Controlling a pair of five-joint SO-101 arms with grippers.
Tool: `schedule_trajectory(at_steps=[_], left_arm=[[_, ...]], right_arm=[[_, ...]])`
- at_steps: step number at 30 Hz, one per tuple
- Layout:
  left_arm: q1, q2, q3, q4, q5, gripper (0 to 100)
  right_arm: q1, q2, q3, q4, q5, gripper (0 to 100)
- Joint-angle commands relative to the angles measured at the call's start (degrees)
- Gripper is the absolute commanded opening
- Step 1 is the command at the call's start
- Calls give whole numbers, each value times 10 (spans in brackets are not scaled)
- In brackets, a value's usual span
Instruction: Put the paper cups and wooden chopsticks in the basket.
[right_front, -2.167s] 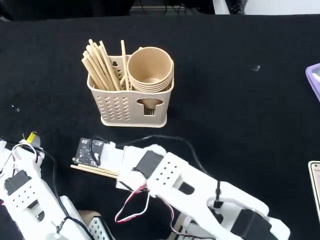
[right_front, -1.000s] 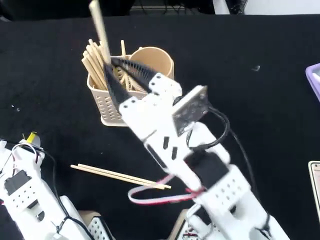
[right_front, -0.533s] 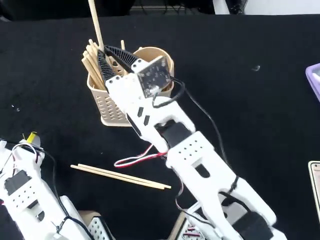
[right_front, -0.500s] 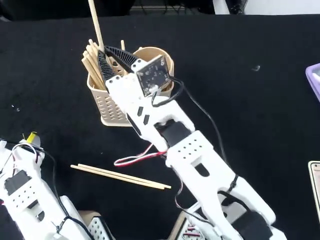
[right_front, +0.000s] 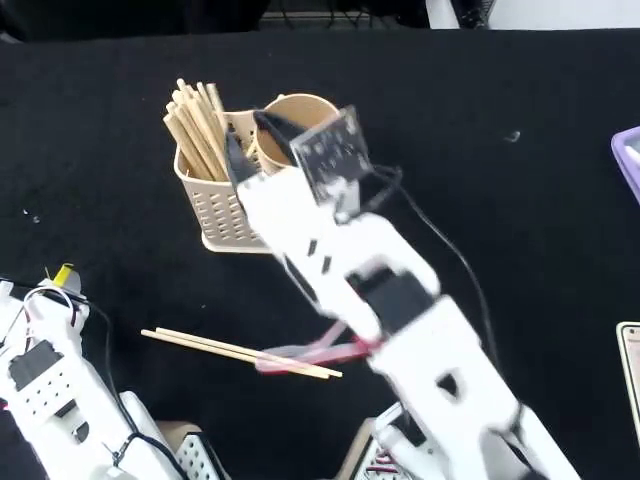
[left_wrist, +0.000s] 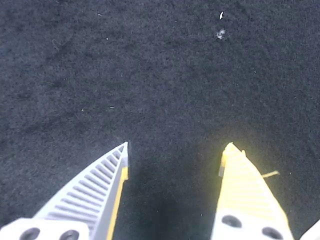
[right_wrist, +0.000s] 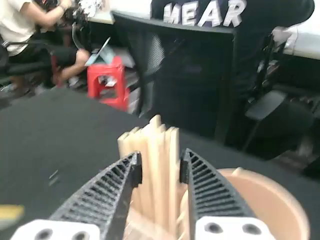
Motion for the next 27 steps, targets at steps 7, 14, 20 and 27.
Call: schedule_trajectory(at_steps=[7, 14, 20, 27], left_arm=[[6, -9, -7, -3, -4, 292], [6, -9, -7, -3, -4, 292], [5, -9, -7, -2, -4, 292], [5, -9, -7, -2, -4, 292]], right_arm=[[-191, -68, 263, 127, 40, 131], [-237, 153, 228, 59, 45, 132], [-264, 351, 96, 97, 103, 132], [-222, 471, -26, 199, 160, 132]])
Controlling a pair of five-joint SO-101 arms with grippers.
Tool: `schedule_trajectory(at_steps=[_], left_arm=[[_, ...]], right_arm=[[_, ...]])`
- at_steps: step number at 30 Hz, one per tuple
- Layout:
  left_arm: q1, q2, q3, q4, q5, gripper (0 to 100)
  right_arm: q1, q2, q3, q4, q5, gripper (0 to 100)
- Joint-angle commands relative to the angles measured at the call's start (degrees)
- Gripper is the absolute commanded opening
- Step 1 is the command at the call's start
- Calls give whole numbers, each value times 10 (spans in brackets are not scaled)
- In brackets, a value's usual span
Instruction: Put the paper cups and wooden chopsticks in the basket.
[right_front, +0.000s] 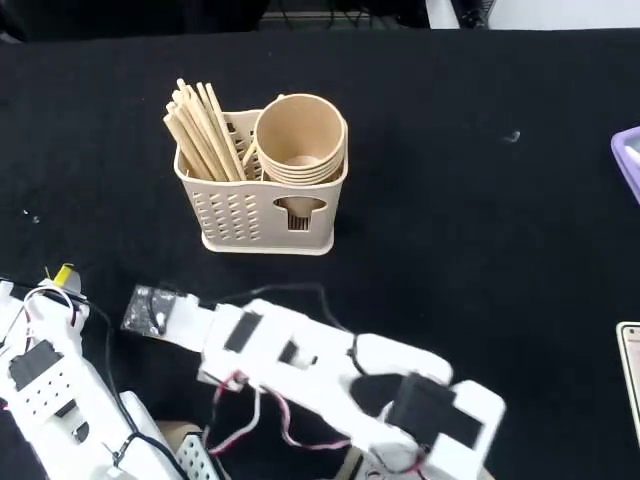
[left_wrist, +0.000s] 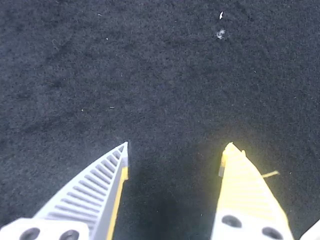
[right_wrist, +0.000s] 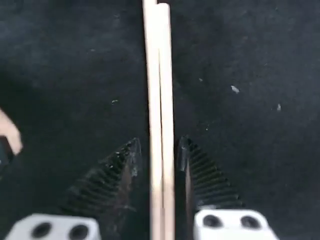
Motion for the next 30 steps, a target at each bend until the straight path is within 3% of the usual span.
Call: schedule_trajectory(at_steps=[1, 6, 11, 17, 30], left_arm=[[5, -9, -7, -2, -4, 292], [5, -9, -7, -2, -4, 292], [5, -9, -7, -2, -4, 292], [2, -9, -7, -2, -4, 292], [4, -9, -7, -3, -4, 292]], right_arm=[[33, 45, -83, 52, 33, 132], [28, 69, -96, 85, 62, 125], [-18, 73, -95, 148, 152, 7], [8, 44, -101, 161, 120, 11], [135, -342, -106, 296, 119, 11]])
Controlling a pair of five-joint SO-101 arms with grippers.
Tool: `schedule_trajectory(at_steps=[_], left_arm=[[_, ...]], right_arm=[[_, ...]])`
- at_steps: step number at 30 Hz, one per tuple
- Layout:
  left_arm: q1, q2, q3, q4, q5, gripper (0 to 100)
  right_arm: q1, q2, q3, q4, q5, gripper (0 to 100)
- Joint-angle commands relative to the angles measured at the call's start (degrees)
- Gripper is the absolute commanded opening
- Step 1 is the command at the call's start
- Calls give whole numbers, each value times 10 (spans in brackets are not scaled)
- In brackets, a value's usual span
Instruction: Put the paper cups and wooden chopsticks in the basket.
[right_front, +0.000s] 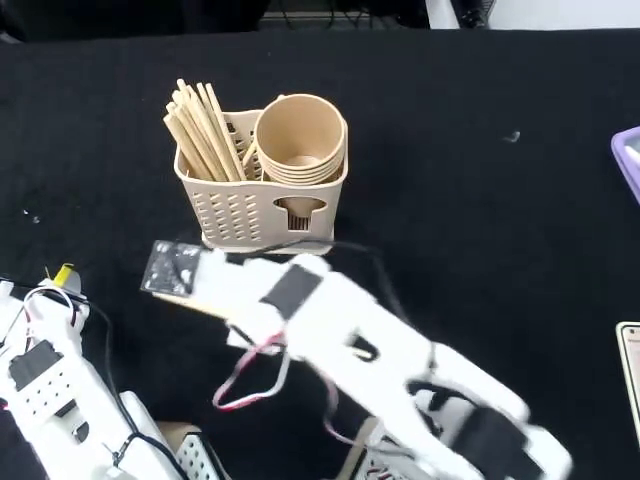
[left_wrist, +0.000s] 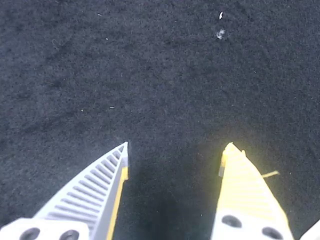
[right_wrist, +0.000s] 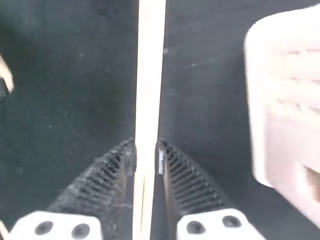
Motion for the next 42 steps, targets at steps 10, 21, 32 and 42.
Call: schedule_trajectory(at_steps=[10, 21, 32, 42], left_arm=[[5, -9, -7, -3, -4, 292], [5, -9, -7, -3, -4, 292], [5, -9, -7, -2, -4, 292], [5, -9, -7, -2, -4, 292]], right_arm=[[133, -371, -18, -235, -128, 11], [140, -248, 54, -746, -245, 11], [153, -76, 17, -700, -246, 18], [152, -222, -65, -477, -246, 130]])
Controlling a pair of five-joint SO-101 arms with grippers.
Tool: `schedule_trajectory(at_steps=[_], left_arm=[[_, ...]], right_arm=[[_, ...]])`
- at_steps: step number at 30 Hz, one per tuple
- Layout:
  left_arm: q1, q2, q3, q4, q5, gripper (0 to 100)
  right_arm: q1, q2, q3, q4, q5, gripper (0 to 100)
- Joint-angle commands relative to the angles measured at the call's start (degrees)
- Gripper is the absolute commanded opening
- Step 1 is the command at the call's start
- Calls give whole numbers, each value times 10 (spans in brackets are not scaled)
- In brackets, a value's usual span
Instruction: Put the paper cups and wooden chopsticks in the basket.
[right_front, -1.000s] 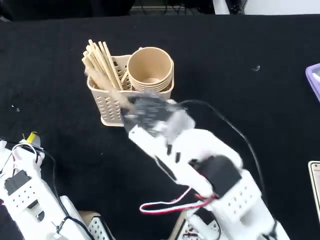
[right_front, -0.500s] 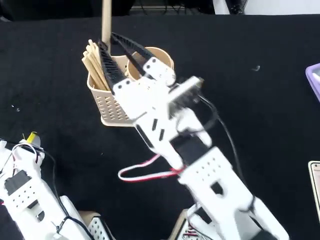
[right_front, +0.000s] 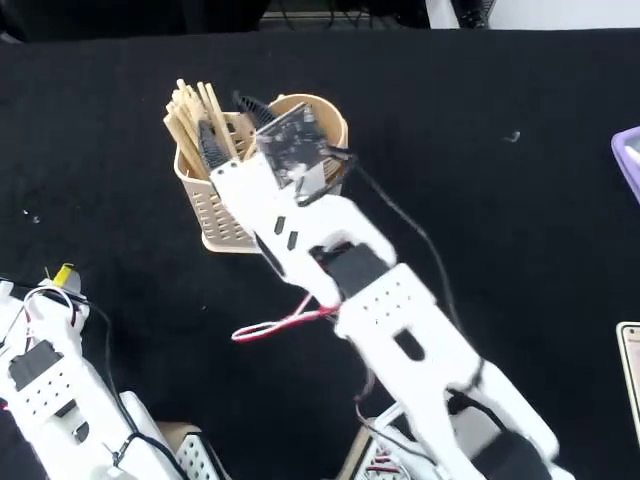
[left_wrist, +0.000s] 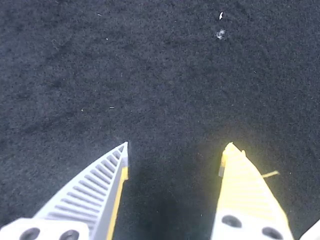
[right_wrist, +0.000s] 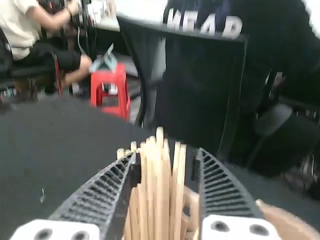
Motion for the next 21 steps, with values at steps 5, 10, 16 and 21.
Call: schedule_trajectory(at_steps=[5, 10, 16, 21], left_arm=[[3, -10, -7, 3, -62, 278], [18, -10, -9, 4, -100, 110], [90, -47, -40, 87, -137, 29], [150, -188, -14, 155, -173, 30]], right_arm=[[19, -335, -70, 374, 0, 7], [149, -535, 42, 527, 2, 11], [300, -683, 233, 566, 61, 11], [345, -748, 318, 617, 40, 11]])
